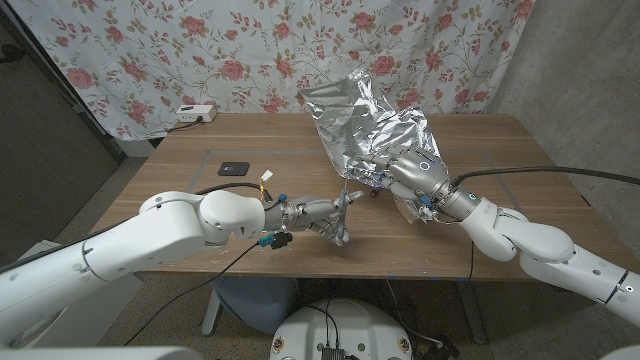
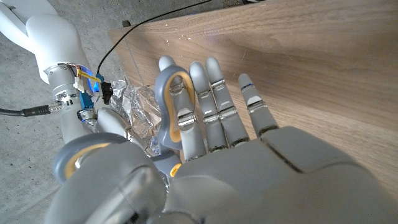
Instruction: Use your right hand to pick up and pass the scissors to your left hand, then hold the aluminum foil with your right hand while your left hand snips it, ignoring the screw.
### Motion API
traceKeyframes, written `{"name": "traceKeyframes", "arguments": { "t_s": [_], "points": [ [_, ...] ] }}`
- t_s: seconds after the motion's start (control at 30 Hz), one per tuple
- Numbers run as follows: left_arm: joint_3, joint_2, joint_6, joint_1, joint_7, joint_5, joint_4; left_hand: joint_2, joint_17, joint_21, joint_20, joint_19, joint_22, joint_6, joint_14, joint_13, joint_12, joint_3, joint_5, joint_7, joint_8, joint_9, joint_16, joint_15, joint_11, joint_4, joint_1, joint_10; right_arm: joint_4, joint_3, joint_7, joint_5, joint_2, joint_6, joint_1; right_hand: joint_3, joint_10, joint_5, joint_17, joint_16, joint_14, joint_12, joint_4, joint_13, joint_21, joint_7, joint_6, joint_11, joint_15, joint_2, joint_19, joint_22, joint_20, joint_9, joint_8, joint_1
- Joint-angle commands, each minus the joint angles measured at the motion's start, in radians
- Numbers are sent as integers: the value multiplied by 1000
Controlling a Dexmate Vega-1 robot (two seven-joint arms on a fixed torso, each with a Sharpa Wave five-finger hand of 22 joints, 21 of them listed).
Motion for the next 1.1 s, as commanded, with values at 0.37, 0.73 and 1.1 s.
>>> {"name": "traceKeyframes", "arguments": {
  "t_s": [0.37, 0.73, 1.1],
  "points": [
    [23, -15, -10, -31, -38, 3, 35, 8, 1, 1, -3, 1, 2, -13, 11, 6, 5, -2, -4, 21, -4, 7, 8, 2, -8, 8, 3, 16, -5, -3, -23, -29, -9, -4, -16, -7, 9, -1, 7, -2, 4, 9, 1, 0, 2, -3, 8, -4, -187, 6, 5, 3, -9, 5, 1, 18],
    [13, -20, -27, -13, -17, -4, 51, 8, -1, 2, -3, 5, 2, -9, 15, 2, 4, -3, -6, 24, -7, 10, 8, -1, -7, 10, 4, 21, -6, -3, -28, -35, -12, -6, -19, -10, 9, -1, 10, -3, 5, 9, 2, -2, 2, -3, 10, -3, -188, 6, 4, 3, -11, 5, 1, 21],
    [9, -19, -33, -6, -12, -7, 56, 2, 1, 1, -3, 4, 2, -10, 13, 8, 7, -7, -7, 25, -10, 15, 9, -1, -4, 11, 3, 20, -4, -12, -23, -43, -9, -5, -11, -13, 7, -1, 13, -5, 6, 9, 2, -6, 1, -4, 12, -3, -188, 7, 4, 3, -12, 5, 1, 24]
  ]
}}
